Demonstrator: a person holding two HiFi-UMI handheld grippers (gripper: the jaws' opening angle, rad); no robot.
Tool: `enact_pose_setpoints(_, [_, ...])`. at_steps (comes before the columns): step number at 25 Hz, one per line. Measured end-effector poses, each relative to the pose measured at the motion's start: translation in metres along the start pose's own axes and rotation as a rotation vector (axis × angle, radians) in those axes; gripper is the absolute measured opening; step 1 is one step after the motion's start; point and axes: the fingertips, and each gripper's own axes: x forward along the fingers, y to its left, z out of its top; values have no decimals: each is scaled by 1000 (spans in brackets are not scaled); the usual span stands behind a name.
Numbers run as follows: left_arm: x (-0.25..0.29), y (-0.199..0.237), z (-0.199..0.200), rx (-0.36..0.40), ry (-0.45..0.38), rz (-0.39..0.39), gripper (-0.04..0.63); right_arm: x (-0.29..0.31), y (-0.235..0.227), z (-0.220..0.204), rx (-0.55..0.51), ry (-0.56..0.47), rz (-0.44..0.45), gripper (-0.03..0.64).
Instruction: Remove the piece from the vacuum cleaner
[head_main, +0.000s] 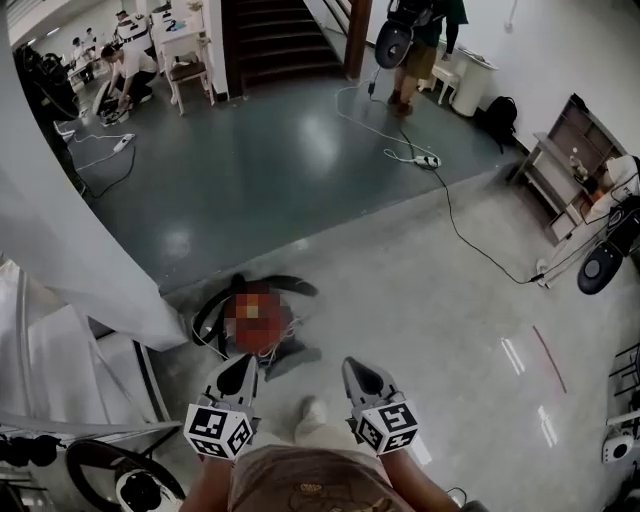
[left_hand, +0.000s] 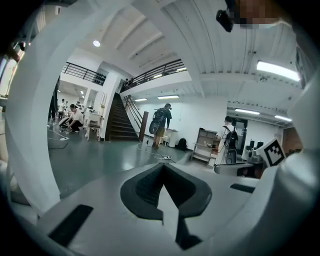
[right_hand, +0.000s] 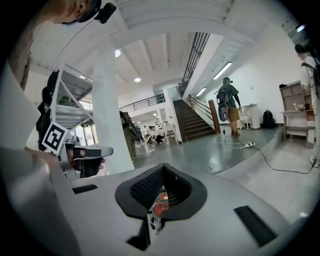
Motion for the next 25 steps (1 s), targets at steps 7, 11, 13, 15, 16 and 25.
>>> enact_pose_setpoints(7, [22, 19, 14, -14, -9, 76, 2, 47, -16, 11, 7, 23, 78, -2])
enact_pose_setpoints(11, [33, 33, 21, -11, -17, 97, 2, 67, -17, 17, 3, 16, 95, -2])
enact_pose_setpoints(13, [39, 40, 28, -11, -28, 101, 2, 75, -18, 22, -3, 12, 96, -2])
enact_pose_setpoints(15, [46, 46, 35, -12, -39, 101, 2, 83, -19, 29, -12, 7, 91, -2])
enact_pose_setpoints(16, [49, 49, 38, -11, -41, 100, 2, 86, -19, 33, -13, 1, 86, -2])
enact_pose_setpoints(25, [62, 71, 49, -16, -61, 85, 3, 105, -13, 50, 1, -45, 93, 0])
